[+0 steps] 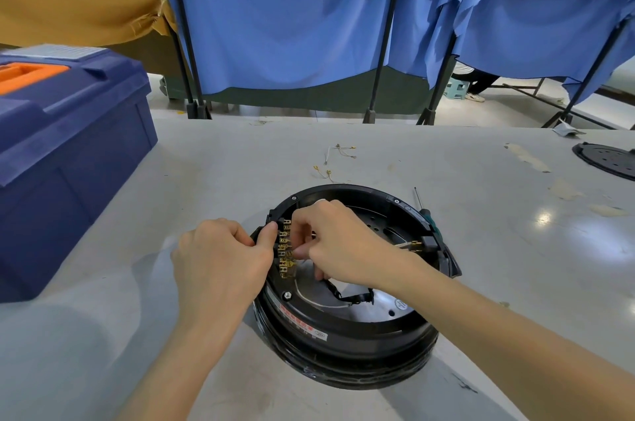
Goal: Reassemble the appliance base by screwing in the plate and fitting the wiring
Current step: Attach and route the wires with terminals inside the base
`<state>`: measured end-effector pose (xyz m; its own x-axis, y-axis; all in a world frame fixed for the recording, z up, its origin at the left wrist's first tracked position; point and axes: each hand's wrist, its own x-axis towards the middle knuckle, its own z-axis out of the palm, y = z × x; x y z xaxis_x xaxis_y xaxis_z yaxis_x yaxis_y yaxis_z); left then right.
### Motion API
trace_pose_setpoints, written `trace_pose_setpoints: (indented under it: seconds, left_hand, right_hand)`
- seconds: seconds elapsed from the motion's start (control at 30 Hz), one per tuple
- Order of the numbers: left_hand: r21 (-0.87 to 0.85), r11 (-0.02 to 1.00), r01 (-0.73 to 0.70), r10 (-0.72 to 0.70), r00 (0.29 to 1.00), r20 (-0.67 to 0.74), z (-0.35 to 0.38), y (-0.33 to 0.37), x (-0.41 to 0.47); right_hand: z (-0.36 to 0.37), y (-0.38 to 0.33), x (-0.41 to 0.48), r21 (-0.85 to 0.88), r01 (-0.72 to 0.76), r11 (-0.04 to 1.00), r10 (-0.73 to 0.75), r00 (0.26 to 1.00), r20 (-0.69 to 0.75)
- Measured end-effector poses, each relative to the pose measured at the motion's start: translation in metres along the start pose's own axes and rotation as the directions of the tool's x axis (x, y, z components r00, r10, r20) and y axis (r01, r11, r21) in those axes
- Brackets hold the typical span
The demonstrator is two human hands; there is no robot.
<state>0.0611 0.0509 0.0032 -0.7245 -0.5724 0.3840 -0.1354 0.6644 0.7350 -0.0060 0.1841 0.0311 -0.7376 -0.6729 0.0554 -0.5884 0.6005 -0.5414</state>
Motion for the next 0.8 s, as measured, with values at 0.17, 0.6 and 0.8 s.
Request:
trace_pose_setpoints:
  seconds: [0.17,0.6,0.8]
  left_hand:
    - [0.0,1.0,-0.025,0.025,1.0,-0.009,-0.001,0.001,-0.001]
    - [0.011,0.999,-0.033,0.033,0.999,-0.014,-0.001,0.002,-0.001]
    - [0.014,0.999,-0.051,0.052,0.998,-0.034,0.001,0.003,-0.002]
  right_hand:
    - [0.002,-0.004,0.001,-0.009,-0.039,0.999,0.038,0.997,-0.06]
    - [0.007,-0.009,0.006,0.284,-0.328,0.901,0.351,0.936,-0.033]
    - [0.008,-0.016,0.01,0.336,-0.373,0.865,0.405,0.914,-0.028]
